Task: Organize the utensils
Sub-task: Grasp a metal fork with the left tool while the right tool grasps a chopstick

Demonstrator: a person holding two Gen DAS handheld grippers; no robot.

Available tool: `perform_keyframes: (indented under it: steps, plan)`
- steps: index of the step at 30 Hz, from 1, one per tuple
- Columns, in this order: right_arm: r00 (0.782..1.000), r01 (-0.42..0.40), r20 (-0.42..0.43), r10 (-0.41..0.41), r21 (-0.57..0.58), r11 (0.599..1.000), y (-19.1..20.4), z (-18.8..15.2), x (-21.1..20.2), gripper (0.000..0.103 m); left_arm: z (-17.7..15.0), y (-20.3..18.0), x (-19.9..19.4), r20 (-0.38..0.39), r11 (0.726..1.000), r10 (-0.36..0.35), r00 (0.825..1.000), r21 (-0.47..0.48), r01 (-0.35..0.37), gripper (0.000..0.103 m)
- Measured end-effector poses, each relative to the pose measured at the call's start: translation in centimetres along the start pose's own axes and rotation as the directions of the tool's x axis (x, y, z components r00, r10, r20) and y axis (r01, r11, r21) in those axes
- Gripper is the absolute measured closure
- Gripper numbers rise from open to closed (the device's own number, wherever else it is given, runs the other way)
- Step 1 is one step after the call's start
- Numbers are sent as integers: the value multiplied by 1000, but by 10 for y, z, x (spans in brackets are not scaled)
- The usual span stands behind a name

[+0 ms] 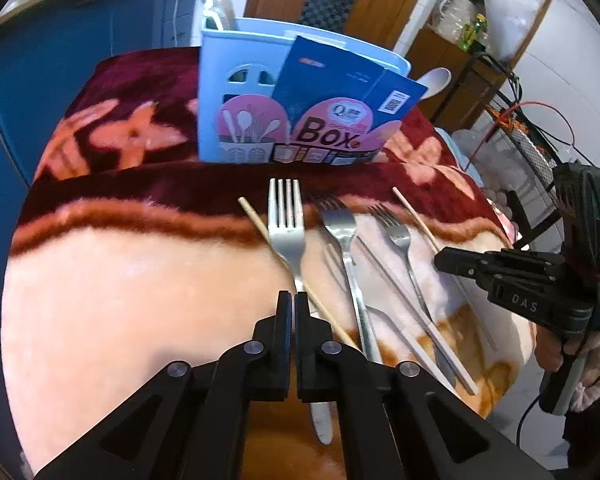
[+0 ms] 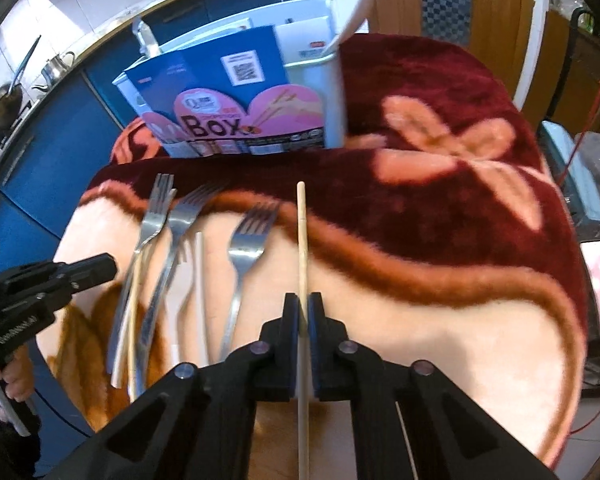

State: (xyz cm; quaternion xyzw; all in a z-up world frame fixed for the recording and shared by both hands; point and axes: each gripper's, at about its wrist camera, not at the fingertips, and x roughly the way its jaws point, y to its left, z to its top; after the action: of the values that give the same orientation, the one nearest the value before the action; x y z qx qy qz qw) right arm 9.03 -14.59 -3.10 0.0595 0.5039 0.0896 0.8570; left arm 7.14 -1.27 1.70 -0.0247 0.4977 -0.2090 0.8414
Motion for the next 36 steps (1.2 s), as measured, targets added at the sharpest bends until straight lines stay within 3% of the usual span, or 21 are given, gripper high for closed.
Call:
perform_keyframes:
  steps: [4, 15, 18, 22, 27, 36]
  plan:
    - [1000, -5, -16, 5, 6, 1000, -10, -3, 0, 97, 1, -5, 11, -46, 1000, 16, 999, 11, -16, 98]
    - [999, -25, -21, 25, -15, 1000, -12, 0, 3, 96, 9, 1, 29, -87, 998, -42, 995, -43, 39, 86]
    - [1000, -25, -18, 25, -25, 999, -11, 0, 4, 96, 8, -3, 31, -75, 999, -45, 996, -33, 43, 94]
    - [1000, -24, -15, 23, -36, 999, -10, 0, 5, 96, 6, 0, 26, -47, 997, -56, 997, -58, 53, 96]
    - [1000, -25, -17, 24, -50, 998, -8, -1, 4, 96, 0, 17, 7, 2, 996, 3, 1000, -91, -3, 98]
    - [999, -29, -46, 27, -38, 999, -8, 3, 6, 95, -6, 33, 9, -41, 990, -23, 999, -143, 16, 97]
